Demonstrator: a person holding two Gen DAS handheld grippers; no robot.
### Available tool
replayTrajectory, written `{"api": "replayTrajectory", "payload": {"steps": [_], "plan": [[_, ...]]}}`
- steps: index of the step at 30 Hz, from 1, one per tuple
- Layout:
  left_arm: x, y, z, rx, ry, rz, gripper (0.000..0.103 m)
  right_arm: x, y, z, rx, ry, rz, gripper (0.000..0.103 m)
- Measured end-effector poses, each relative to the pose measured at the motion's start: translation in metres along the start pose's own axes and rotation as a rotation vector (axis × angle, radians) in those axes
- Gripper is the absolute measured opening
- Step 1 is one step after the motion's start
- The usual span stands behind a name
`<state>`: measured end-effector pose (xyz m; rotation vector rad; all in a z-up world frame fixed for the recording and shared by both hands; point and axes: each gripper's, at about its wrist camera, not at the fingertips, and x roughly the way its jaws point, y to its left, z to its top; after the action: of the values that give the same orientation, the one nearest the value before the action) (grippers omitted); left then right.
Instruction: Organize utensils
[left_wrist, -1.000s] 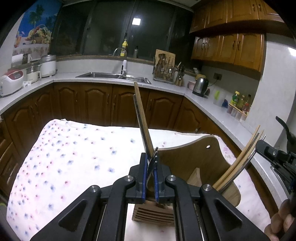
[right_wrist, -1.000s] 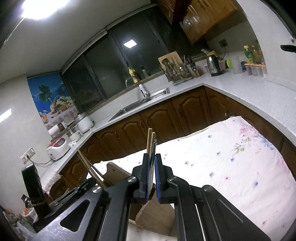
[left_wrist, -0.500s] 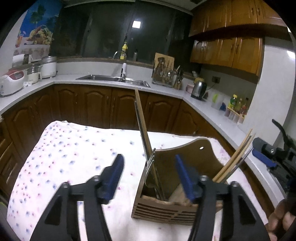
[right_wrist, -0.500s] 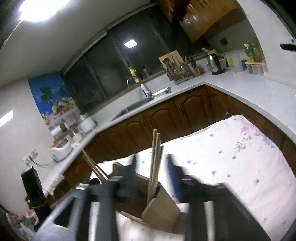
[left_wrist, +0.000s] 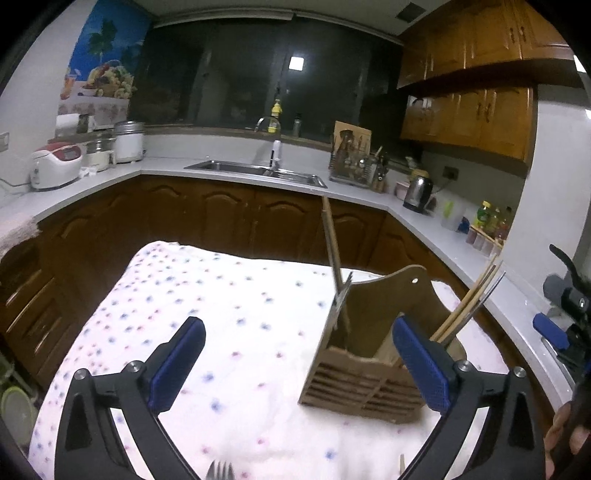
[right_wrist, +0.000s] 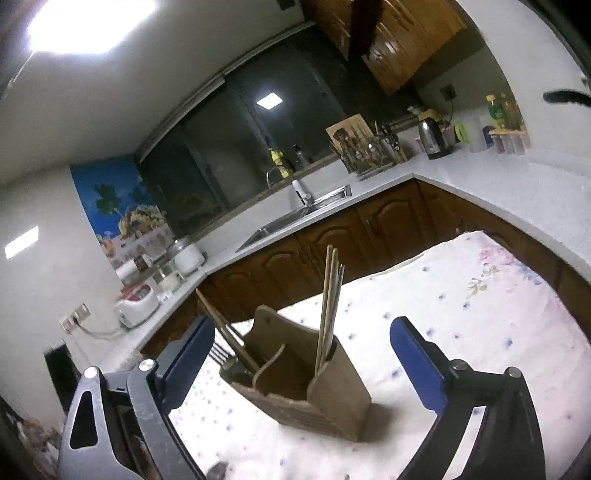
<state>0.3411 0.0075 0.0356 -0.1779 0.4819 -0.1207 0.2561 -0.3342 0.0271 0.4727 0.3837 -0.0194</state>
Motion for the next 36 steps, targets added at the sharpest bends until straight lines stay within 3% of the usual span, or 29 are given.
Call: {"api": "replayTrajectory", "payload": {"steps": [9, 17, 26, 30, 36], "plan": [[-0.059, -0.005, -0.02, 0.03, -0.033, 0.032, 0.102, -0.037, 0.028, -0.02, -0.097, 0.005, 0.02, 0.099], [-0.128, -0.001, -0.046, 0.038, -0.092, 0.043, 0.102, -0.089, 0.052, -0.04, -0.199, -0.045, 0.026, 0.101], [-0.204, -0.01, -0.056, 0.088, -0.211, 0.057, 0.102, -0.17, 0.094, -0.033, -0.367, -0.179, 0.02, 0.103], [-0.215, -0.005, -0.087, 0.078, -0.203, 0.07, 0.102, -0.203, 0.099, -0.044, -0.384, -0.23, 0.024, 0.103], [-0.213, 0.0, -0.14, 0.103, -0.142, 0.121, 0.102, -0.211, 0.086, -0.098, -0.423, -0.214, -0.062, 0.103]]}}
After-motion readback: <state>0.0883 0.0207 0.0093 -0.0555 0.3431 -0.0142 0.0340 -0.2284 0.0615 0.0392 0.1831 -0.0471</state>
